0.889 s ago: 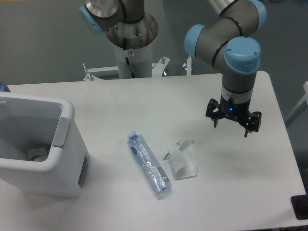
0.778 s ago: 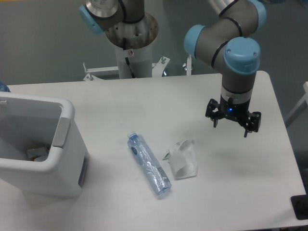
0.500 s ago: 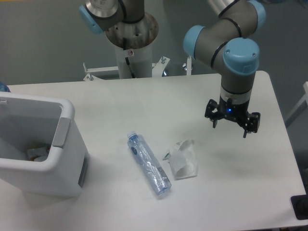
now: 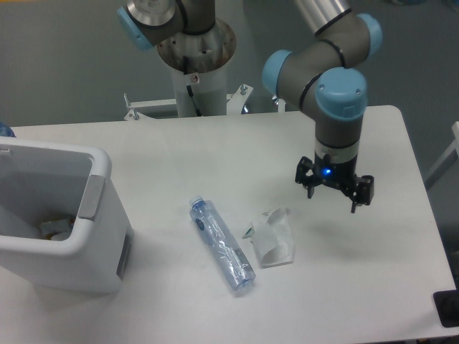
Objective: Place the trash in the trash can
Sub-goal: 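Move the gripper over the crumpled clear plastic wrapper, then lower the gripper and close it on the plastic wrapper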
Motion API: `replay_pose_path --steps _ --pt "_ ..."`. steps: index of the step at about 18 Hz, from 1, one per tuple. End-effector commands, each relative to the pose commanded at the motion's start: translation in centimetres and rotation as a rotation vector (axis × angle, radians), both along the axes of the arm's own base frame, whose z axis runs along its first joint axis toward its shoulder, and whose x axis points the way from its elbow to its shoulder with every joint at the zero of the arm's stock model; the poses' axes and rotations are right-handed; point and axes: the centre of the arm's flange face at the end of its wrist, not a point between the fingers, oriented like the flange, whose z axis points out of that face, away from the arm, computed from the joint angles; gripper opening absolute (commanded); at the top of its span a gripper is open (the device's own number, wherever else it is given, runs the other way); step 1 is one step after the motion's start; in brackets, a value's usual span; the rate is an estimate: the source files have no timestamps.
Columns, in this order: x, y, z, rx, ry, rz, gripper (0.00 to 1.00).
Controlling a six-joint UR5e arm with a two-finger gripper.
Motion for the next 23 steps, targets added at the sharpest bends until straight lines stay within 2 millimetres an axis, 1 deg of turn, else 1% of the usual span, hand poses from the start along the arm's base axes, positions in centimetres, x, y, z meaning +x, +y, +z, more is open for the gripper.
replay_pose_path --steps 2,4,5,6,8,11,14,18,19,20,21,22,23 --pt "1.1 1.2 -1.7 -0.016 -0.026 -0.026 1.0" --pt "1.2 1.7 -3.0 -0.026 -0.045 -0.042 1.0" --pt "1.5 2.1 -4.0 -0.035 -0.059 -0.046 1.0" --pt "1.6 2.5 -4.4 -0.038 -0.063 -0.051 1.0" --pt "1.9 2.9 -4.8 -0.038 -0.07 -0.041 1.0" --pt "2.4 4.1 -4.7 -0.03 -0.06 -0.051 1.0" --pt "3.4 4.5 -6.1 -0.046 -0.08 -0.065 1.0" --pt "4.4 5.4 -6.3 -0.044 -0.089 -0.057 1.0" --pt "4.6 5.5 -6.8 -0.049 -0.097 -0.055 1.0" --pt "5.1 6.1 -7.2 -0.055 -0.101 -0.064 0.92" --pt "5.3 6.2 -7.3 -0.06 -0.103 -0.063 0.74" --pt "5.3 6.2 -7.3 -0.063 -0.105 -0.06 0.59" --pt "5.3 6.2 -7.3 -0.063 -0.105 -0.06 0.47"
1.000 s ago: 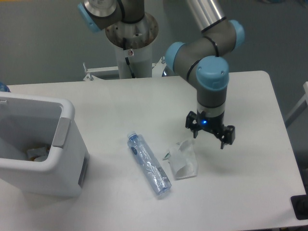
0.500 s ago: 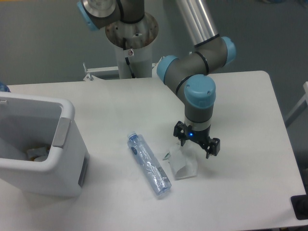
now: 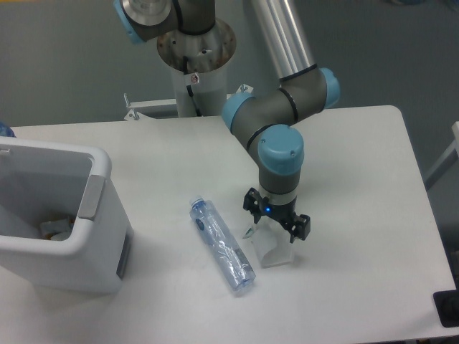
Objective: Place the trash in the trash can
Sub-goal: 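Lower the gripper and close it on the plastic wrapper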
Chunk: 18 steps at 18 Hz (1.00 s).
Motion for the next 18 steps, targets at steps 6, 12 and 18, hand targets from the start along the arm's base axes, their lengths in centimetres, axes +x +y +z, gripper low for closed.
replay_pose_path --steps 6,12,18 --pt "0.0 0.0 0.7 0.004 0.009 0.008 0.0" --pt "-0.5 -0.3 2.4 0.017 0.02 0.02 0.0" --pt "-1.4 -0.8 3.2 0.027 0.03 0.036 0.0"
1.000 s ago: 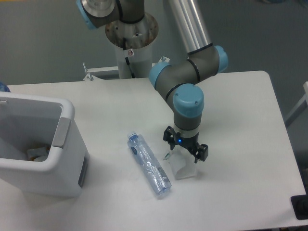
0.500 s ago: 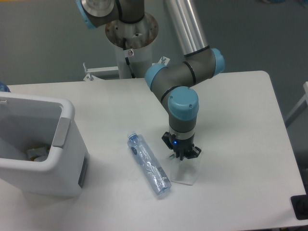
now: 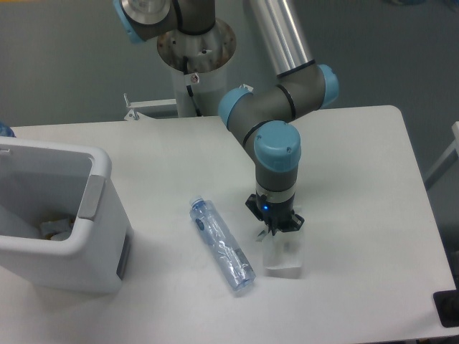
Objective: Place the trash in the trash can
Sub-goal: 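Lower the gripper and close it on the plastic wrapper, then lift the wrapper and carry it over the white bin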
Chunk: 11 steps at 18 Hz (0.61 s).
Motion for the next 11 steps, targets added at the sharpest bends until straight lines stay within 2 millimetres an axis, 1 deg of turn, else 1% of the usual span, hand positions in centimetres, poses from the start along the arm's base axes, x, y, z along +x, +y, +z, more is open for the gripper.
replay_pose_path --steps 2,3,6,7,11 --pt "-0.8 -0.3 1.0 0.015 0.01 0.022 0.0" --pt "-1.3 -0.1 1.8 0.029 0.022 0.048 0.0" --pt "-2.7 0.8 5.1 0.099 0.051 0.122 0.0" --pt "-2.9 1.2 6.1 0.132 0.05 0.141 0.0" --pt "-3.3 2.2 8.8 0.222 0.037 0.191 0.0"
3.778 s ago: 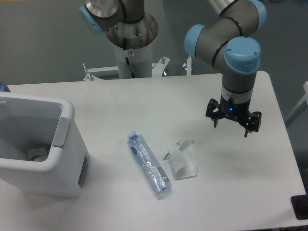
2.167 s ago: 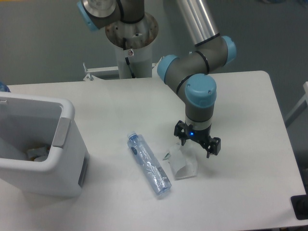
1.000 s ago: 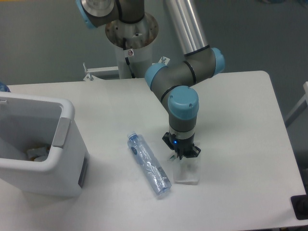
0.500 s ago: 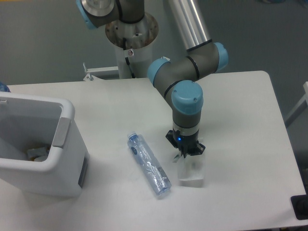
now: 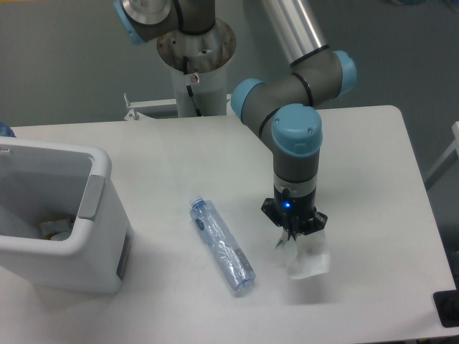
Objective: Place the trash in the trash can
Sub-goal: 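Lift the wrapper and carry it over the white bin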
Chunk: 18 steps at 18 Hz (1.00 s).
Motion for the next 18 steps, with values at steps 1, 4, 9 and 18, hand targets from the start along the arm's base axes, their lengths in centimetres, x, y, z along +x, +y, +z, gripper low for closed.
replay_pose_path --steps 1,4,9,18 --pt "0.2 0.0 0.9 0.018 0.005 0.004 0.0" --pt "1.7 0.2 4.0 0.097 -0.004 0.016 0.0" --pt "7.4 1.7 10.2 0.244 -0.032 -0.006 0.0" --pt "18.6 4.0 17.7 0.385 -0.051 -0.114 0.0"
